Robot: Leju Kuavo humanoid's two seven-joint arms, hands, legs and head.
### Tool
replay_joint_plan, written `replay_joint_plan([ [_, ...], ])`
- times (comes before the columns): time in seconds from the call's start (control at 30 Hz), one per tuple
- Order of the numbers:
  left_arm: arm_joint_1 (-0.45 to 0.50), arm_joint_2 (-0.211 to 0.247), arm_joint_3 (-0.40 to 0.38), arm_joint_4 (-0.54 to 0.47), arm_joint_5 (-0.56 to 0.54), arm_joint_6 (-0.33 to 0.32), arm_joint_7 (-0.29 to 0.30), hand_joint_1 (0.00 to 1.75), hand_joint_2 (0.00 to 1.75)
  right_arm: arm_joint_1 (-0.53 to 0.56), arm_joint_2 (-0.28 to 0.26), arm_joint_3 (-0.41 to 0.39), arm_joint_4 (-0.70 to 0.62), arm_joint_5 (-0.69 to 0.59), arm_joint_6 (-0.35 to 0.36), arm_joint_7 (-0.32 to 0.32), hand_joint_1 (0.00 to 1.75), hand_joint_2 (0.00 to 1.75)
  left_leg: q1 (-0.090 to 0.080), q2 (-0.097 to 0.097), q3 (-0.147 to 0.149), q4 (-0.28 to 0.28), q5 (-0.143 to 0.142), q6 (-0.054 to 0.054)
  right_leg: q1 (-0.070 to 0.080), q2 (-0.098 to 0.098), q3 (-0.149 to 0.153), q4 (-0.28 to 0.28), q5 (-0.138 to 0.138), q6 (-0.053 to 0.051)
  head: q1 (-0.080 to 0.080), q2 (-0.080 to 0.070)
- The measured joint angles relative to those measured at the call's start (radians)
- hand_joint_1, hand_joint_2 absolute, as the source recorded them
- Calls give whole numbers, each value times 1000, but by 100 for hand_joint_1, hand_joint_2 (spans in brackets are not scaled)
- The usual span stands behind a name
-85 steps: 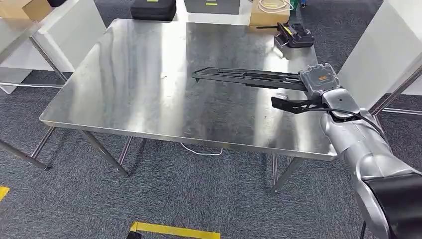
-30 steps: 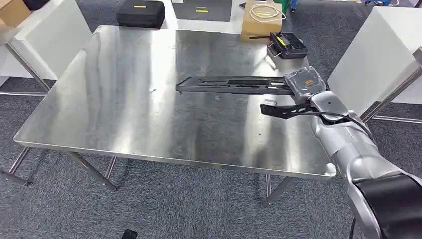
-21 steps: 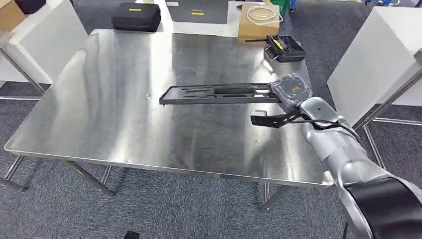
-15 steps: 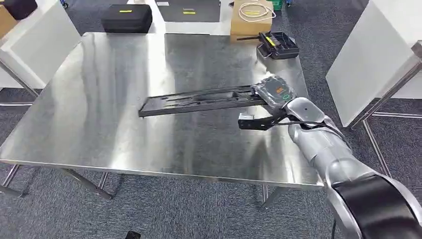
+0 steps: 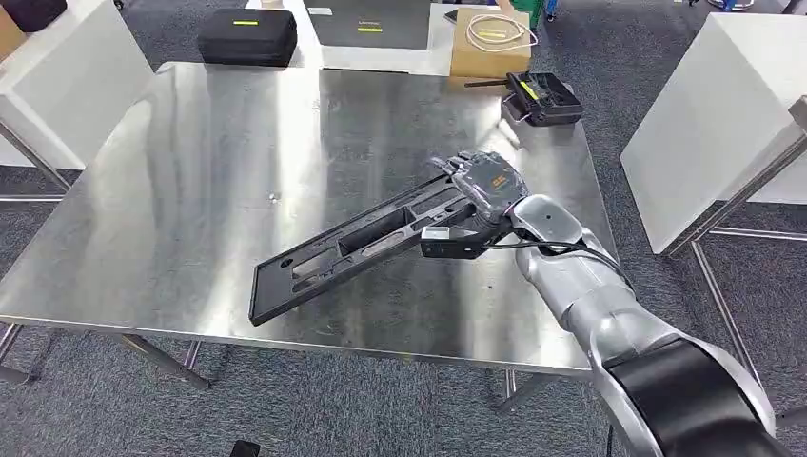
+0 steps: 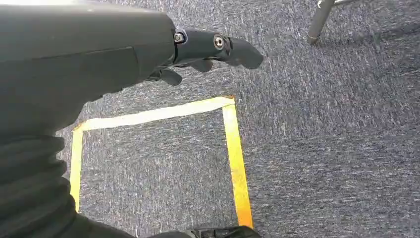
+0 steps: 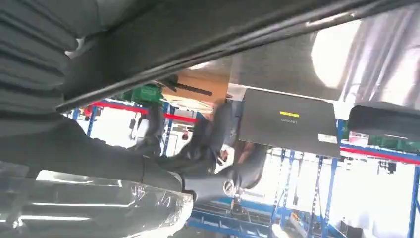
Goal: Take the parts from the cabinet and place them on the table.
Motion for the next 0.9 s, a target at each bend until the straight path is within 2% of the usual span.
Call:
replay_joint_plan([
  [0.07, -1, 0, 0, 0, -5, -14, 18, 0, 0, 0, 0, 2, 0, -2, 0, 5, 0, 0, -2, 0, 0, 0, -2, 8, -2, 0, 1, -3, 1, 1, 0, 0],
  [0.13, -1, 0, 0, 1, -22, -18, 51, 0, 0, 0, -3, 5, 0, -6, 0, 11, 0, 0, -3, 0, 0, 0, -1, 10, -3, 0, 1, -5, 1, 2, 0, 0],
  [0.23, -1, 1, 0, 2, -25, -37, 70, 0, 0, 0, -12, 8, 0, -19, 0, 15, 0, 0, -5, 0, 0, 0, 0, 18, -4, 0, 2, -7, 4, 6, 0, 0],
  [0.47, -2, 6, 0, 3, -38, -39, 86, 0, 0, -1, -29, 14, 0, -29, 0, 24, 0, 0, -5, 0, 0, 0, 2, 23, -6, 0, 2, -10, 8, 13, 0, 0],
  [0.63, -4, 14, 0, 3, -45, -50, 90, 0, 0, -2, -44, 19, 0, -49, 14, 32, 0, 0, -5, 0, 0, 0, 3, 24, -6, 0, 2, -10, 9, 14, 0, 0],
  [0.67, -5, 18, 0, 3, -45, -51, 92, 0, 0, -3, -46, 19, 0, -54, 29, 40, 0, 0, -8, 0, -2, 5, -1, 29, -16, 0, 3, -12, 11, 21, 0, 0],
  [0.7, -5, 19, 0, 3, -45, -52, 93, 0, 0, -3, -48, 20, 0, -54, 35, 47, 0, 0, -7, 0, -2, 6, -2, 32, -18, 0, 4, -12, 10, 24, 0, 0],
  [0.8, -5, 24, 0, 3, -45, -55, 95, 0, 0, -6, -52, 21, 0, -54, 53, 69, 0, 0, -8, 0, -2, 7, -1, 36, -22, 0, 5, -12, 11, 31, -1, 0],
  [0.83, -5, 25, 0, 3, -45, -59, 95, 0, 0, -9, -54, 21, 0, -54, 61, 78, 0, 0, -8, 1, -1, 6, 2, 40, -23, 0, 5, -14, 14, 36, 0, 0],
  [0.87, -5, 26, 0, 3, -45, -60, 95, 0, 0, -12, -58, 21, 0, -55, 65, 84, 0, 0, -1, 4, 4, -5, 8, 48, -17, 1, 5, -12, 12, 38, -1, 0],
  [0.9, -5, 26, 0, 3, -45, -61, 95, 0, 0, -14, -65, 21, 0, -56, 69, 89, 0, 0, 2, 7, 6, -11, 13, 53, -20, -2, -6, 12, -11, 33, 0, 0],
])
